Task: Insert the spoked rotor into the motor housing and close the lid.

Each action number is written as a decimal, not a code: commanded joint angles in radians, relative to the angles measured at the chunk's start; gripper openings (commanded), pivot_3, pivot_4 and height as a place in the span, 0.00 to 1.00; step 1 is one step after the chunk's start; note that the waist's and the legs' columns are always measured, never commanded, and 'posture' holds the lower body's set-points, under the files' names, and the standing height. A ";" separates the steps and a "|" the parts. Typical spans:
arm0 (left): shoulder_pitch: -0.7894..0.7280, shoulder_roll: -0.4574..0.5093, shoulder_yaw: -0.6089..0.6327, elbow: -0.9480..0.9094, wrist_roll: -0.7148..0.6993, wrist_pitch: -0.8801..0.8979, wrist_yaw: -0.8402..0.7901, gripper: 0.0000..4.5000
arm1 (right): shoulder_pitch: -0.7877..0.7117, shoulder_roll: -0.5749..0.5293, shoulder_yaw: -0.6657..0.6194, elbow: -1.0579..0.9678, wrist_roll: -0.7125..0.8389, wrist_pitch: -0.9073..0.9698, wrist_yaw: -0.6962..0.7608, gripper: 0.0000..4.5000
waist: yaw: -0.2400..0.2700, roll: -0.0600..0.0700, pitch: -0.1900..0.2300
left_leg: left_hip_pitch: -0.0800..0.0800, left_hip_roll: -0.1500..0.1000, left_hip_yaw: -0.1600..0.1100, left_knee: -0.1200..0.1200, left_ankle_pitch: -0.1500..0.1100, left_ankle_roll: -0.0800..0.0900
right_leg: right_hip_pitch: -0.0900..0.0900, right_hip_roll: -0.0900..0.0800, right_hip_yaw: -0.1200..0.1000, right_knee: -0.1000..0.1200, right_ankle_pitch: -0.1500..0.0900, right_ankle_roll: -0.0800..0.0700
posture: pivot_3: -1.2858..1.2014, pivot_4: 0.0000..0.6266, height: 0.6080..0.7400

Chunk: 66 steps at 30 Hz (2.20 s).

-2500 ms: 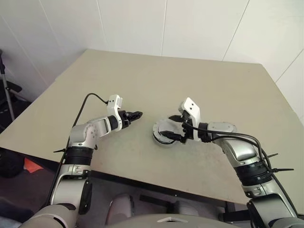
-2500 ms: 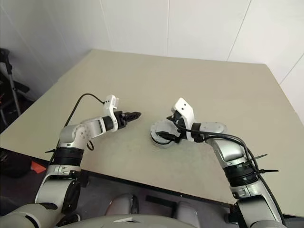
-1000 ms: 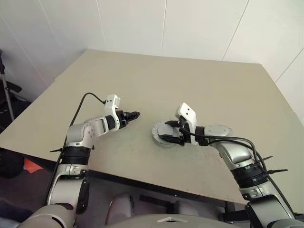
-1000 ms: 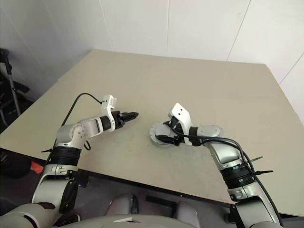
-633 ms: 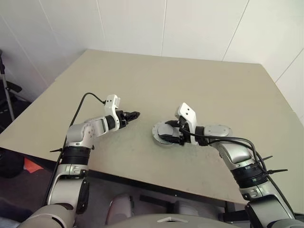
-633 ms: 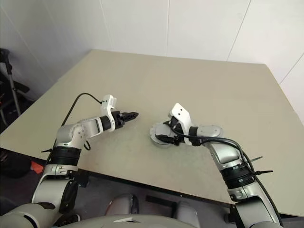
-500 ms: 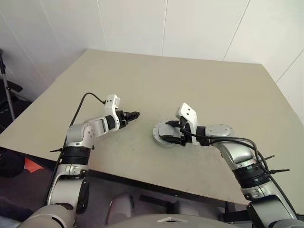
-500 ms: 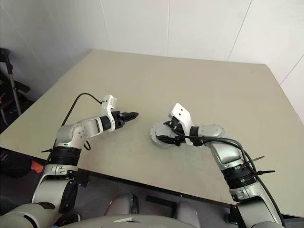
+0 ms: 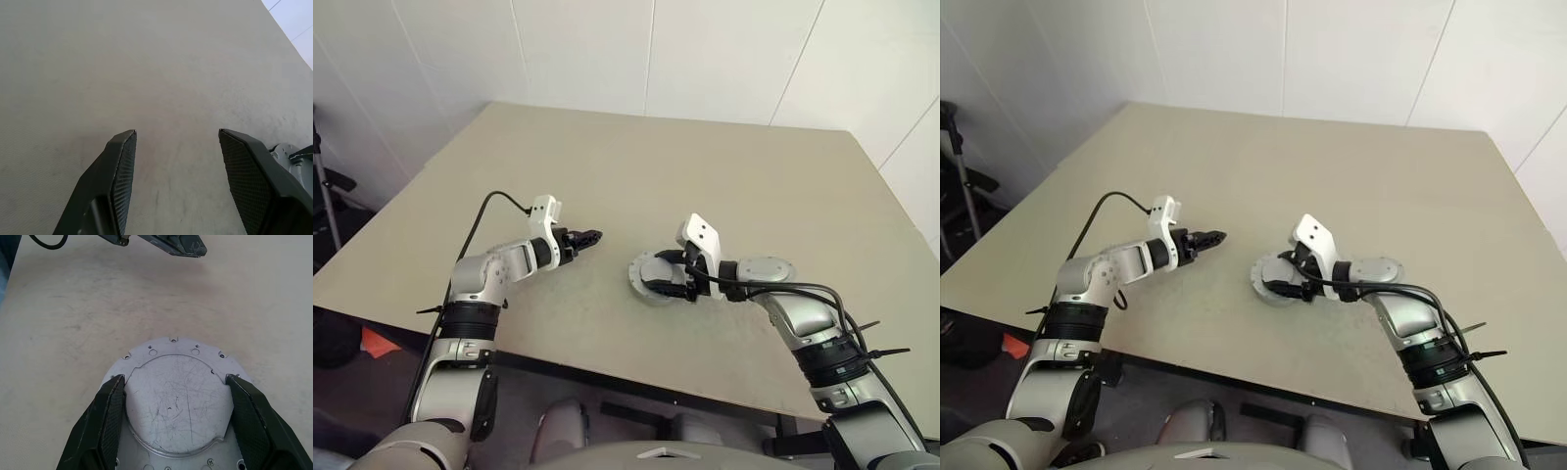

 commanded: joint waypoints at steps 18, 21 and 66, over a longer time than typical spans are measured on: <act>0.000 -0.007 0.005 -0.050 -0.006 0.001 0.005 0.63 | -0.028 -0.030 0.041 0.073 -0.056 -0.008 -0.016 0.70 | -0.002 0.000 0.000 | 0.005 0.000 0.000 0.000 0.000 0.000 | 0.005 0.000 0.000 0.000 0.000 0.000 | 0.52 0.00 1.00; 0.006 -0.011 0.006 -0.058 -0.008 0.005 0.006 0.63 | -0.035 -0.037 0.050 0.097 -0.064 -0.004 -0.019 0.70 | -0.002 0.000 0.000 | 0.008 0.000 0.000 0.000 0.000 0.000 | 0.007 0.000 0.000 0.000 0.000 0.000 | 0.52 0.00 1.00; -0.022 -0.076 0.042 -0.087 -0.078 0.061 0.003 0.63 | -0.032 -0.108 0.075 0.060 -0.048 0.051 0.033 0.70 | 0.009 0.000 0.000 | 0.010 -0.001 0.000 -0.005 -0.001 0.001 | 0.012 0.000 0.000 -0.008 -0.001 0.001 | 0.52 0.00 1.00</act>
